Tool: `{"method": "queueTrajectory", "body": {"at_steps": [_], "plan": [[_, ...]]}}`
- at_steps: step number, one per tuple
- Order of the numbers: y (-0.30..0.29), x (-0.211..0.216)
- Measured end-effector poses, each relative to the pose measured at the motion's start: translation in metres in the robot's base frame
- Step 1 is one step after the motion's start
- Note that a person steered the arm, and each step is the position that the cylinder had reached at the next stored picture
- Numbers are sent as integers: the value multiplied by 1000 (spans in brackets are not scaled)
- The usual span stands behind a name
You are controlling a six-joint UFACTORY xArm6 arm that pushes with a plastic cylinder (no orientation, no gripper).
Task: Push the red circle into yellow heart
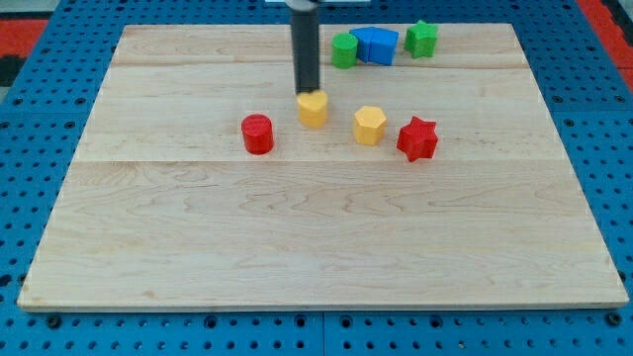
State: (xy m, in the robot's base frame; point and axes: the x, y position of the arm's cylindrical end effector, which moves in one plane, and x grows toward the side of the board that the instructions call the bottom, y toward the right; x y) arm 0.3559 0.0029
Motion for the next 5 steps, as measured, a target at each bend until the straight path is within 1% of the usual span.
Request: {"method": "queueTrajectory", "body": {"at_steps": [1,2,3,4,5], "plan": [[26,7],[-49,-2],[-103,19],[-120,40],[-70,70]]}}
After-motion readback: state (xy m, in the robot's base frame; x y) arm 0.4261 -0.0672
